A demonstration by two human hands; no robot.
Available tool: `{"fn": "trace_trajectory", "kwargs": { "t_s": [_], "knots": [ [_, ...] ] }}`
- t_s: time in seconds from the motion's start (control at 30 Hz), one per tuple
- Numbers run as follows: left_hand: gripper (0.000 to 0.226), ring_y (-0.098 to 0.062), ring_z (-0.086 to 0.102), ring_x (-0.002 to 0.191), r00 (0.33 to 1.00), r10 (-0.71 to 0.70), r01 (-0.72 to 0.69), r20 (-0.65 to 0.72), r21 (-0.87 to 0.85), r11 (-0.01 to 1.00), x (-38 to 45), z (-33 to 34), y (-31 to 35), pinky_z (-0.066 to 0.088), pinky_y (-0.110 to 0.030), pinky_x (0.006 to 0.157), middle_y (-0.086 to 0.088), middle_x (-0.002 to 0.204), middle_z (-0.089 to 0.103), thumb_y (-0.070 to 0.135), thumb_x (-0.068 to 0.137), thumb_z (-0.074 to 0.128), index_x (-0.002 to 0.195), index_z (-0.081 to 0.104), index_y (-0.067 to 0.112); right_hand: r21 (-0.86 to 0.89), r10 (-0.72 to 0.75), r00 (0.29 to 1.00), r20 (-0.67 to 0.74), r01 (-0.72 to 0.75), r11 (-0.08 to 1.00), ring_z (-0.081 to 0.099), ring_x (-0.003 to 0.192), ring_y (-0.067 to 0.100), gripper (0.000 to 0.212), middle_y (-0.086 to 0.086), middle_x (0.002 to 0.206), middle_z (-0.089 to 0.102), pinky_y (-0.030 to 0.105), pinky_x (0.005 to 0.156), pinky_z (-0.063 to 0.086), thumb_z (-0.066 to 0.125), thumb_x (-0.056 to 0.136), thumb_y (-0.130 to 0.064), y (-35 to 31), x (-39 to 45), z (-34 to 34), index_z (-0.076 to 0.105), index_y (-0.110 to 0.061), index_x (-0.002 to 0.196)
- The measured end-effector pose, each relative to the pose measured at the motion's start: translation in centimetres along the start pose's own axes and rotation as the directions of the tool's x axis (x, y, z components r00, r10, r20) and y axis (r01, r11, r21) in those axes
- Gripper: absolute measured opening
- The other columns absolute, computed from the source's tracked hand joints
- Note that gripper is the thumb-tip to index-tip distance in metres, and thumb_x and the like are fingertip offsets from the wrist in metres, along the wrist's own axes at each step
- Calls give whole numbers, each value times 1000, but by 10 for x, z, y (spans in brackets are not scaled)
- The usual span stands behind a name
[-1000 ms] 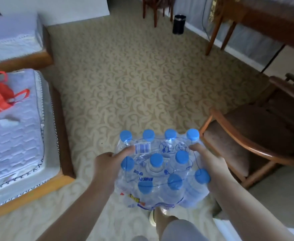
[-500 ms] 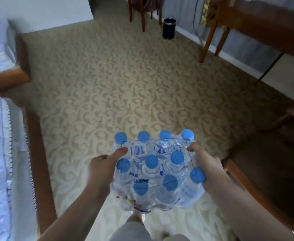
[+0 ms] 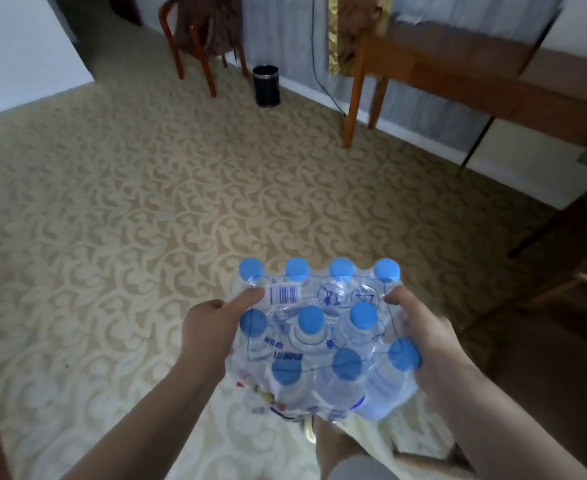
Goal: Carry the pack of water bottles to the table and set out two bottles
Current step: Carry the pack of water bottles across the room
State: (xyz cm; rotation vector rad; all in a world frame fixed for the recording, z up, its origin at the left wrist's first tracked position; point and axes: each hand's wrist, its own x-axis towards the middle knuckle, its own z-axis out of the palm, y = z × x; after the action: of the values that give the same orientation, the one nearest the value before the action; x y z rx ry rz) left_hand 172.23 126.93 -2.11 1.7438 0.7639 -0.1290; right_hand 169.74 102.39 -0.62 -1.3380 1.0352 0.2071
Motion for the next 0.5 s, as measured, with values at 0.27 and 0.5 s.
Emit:
{"fn": "trace_trajectory", "kwargs": {
  "t_s": [0.27, 0.5],
  "knots": [
    [56, -5, 26, 25, 998, 5, -4, 55, -14, 1000, 112, 95, 103, 26, -23, 34, 10, 34, 31, 42, 63, 86, 53, 37, 16, 77, 4, 1000, -26, -2, 997, 70, 92, 41, 72, 23, 100, 70, 54, 83, 55, 76, 34, -41, -123, 109, 41, 67, -1, 94],
    [54, -2, 27, 20, 994, 3, 4, 109, -67, 998, 211, 160, 195, 24, -16, 26, 11, 27, 33, 37, 64, 86, 49, 39, 14, 111, -13, 1000, -26, 16, 994, 67, 84, 35, 82, 28, 103, 69, 55, 82, 55, 76, 35, -40, -233, 188, 87, 65, 2, 104]
  ]
}}
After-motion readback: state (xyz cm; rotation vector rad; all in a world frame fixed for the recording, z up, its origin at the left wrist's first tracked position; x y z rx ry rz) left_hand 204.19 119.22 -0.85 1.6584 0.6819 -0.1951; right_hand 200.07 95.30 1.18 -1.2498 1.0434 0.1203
